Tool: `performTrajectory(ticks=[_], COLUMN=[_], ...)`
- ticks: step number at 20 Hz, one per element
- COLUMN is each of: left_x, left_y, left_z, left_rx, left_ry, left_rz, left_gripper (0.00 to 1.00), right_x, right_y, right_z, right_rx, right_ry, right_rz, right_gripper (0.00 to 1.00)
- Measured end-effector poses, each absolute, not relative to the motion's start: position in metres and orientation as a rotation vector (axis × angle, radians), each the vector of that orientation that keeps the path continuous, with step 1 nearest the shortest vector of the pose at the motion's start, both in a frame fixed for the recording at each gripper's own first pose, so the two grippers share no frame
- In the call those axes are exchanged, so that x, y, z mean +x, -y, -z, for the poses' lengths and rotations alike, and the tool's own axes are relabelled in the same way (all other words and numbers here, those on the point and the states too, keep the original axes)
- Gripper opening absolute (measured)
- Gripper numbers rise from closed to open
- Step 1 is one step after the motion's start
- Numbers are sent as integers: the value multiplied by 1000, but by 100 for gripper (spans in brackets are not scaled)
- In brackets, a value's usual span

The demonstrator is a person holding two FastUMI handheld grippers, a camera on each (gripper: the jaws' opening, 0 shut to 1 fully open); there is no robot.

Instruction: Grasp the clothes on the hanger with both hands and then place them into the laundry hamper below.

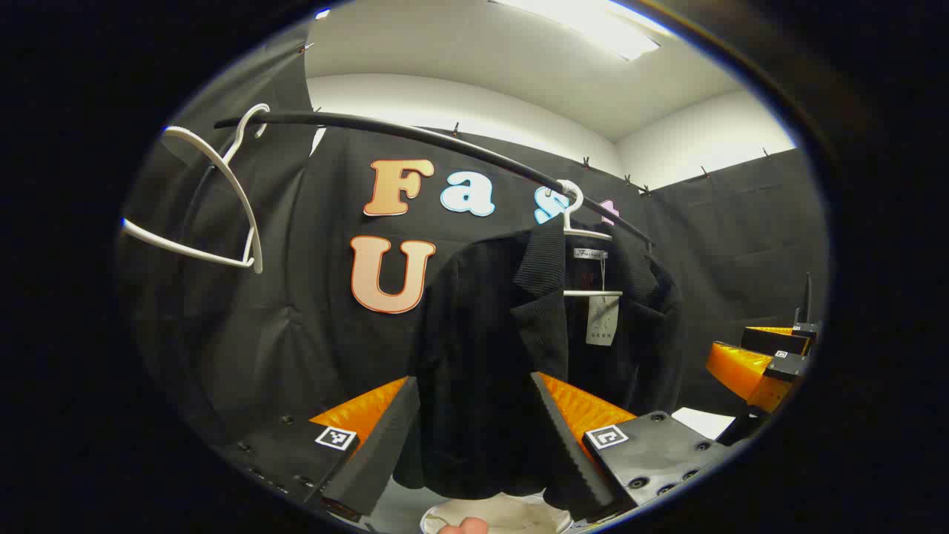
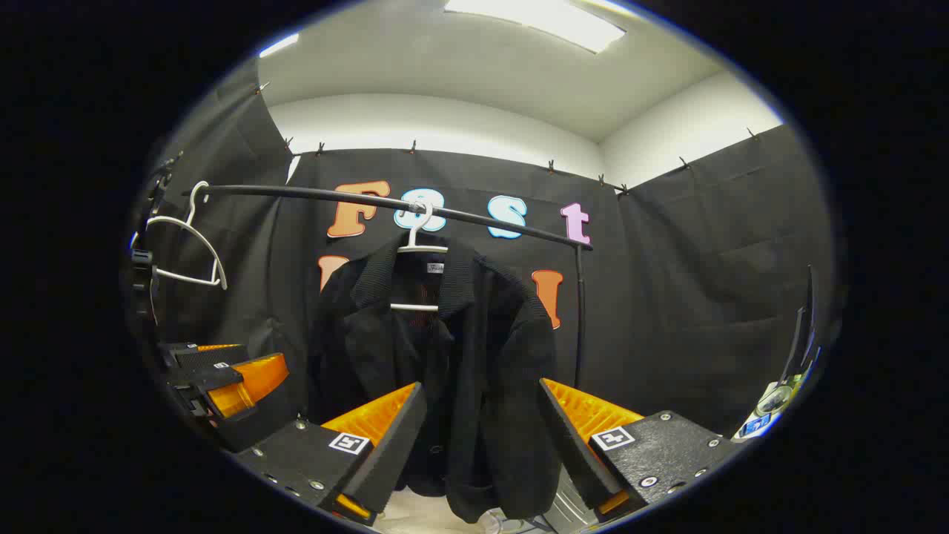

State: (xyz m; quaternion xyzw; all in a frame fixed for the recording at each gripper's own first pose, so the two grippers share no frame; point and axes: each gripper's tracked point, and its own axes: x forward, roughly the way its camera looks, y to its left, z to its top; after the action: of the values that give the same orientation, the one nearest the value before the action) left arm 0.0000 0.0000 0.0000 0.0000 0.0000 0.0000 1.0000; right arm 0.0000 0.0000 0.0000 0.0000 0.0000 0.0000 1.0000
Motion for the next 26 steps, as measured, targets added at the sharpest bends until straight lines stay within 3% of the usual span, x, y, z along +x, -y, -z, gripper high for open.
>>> performTrajectory(ticks=[9, 10, 12, 15, 16, 18, 26], left_x=[-1, -2, -3, -3, -3, -4, -6], left_y=[3, 3, 2, -2, -3, -5, -18], left_z=[-1, -1, -1, -1, -1, -1, -3], left_rx=[8, 14, 22, 18, 15, 13, 38], left_ry=[-6, -6, -5, 2, 2, -1, 0], left_rz=[2, 4, 1, -7, -7, -11, -33], left_gripper=[96, 96, 96, 96, 96, 96, 96], right_x=[-3, -3, -2, -3, -3, -3, 22], right_y=[5, 4, 2, 1, 1, 1, -23], right_z=[3, 6, 9, 13, 14, 14, 22], right_rx=[29, 30, 39, 36, 31, 25, 56], right_ry=[-10, -15, -21, -33, -33, -32, -39], right_rz=[0, 4, 4, 2, 4, 8, -27], right_gripper=[93, 99, 99, 87, 99, 93, 93])
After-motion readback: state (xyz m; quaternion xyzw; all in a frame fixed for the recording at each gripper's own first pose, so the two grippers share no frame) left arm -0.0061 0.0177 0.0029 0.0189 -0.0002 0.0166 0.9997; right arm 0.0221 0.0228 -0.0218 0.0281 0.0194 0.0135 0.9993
